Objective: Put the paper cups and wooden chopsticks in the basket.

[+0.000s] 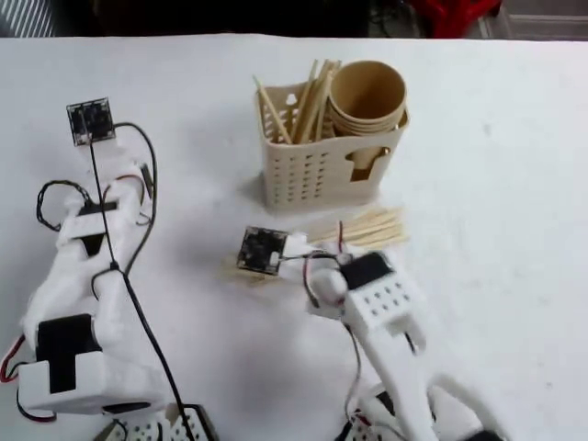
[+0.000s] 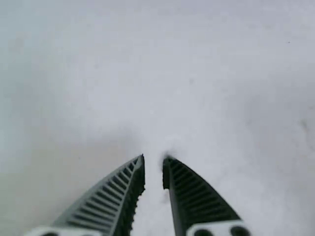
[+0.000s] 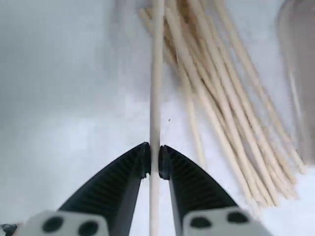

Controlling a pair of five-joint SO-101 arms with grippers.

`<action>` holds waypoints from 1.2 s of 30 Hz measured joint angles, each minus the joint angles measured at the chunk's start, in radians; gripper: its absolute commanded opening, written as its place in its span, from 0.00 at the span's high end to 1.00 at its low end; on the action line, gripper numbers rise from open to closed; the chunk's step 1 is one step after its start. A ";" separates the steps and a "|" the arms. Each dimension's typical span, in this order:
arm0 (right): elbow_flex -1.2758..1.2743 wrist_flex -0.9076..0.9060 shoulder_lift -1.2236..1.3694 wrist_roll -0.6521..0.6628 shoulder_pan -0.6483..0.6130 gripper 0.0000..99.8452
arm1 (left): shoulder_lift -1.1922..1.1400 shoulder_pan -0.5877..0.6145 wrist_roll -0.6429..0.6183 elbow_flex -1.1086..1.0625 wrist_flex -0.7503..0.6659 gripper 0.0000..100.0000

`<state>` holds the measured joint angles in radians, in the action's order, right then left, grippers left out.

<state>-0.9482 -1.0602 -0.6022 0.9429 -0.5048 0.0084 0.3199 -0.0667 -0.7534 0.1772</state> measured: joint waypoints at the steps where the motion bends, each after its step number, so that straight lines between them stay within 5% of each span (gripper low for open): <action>1: 0.000 -0.018 -0.057 -0.020 0.000 0.98 | 0.000 0.000 0.000 0.000 0.000 0.92; 8: 0.118 -0.150 -0.356 -0.175 -0.006 0.98 | 0.000 0.000 0.000 0.000 0.000 0.92; 15: 0.345 -0.112 -0.371 -0.354 -0.008 0.98 | 0.000 0.000 0.000 0.000 0.000 0.92; 23: 0.535 0.358 -0.146 -0.667 -0.008 0.98 | 0.000 0.000 0.000 0.000 0.000 0.92; 28: 0.543 0.715 0.035 -0.703 -0.006 0.98 | 0.000 0.000 0.000 0.000 0.000 0.92; 36: 0.540 0.990 0.250 -0.712 0.078 0.98 | 0.000 0.000 0.000 0.000 0.000 0.91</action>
<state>-0.4081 -0.0706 -0.3521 0.2309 -0.4266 0.0084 0.3199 -0.0667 -0.7534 0.1772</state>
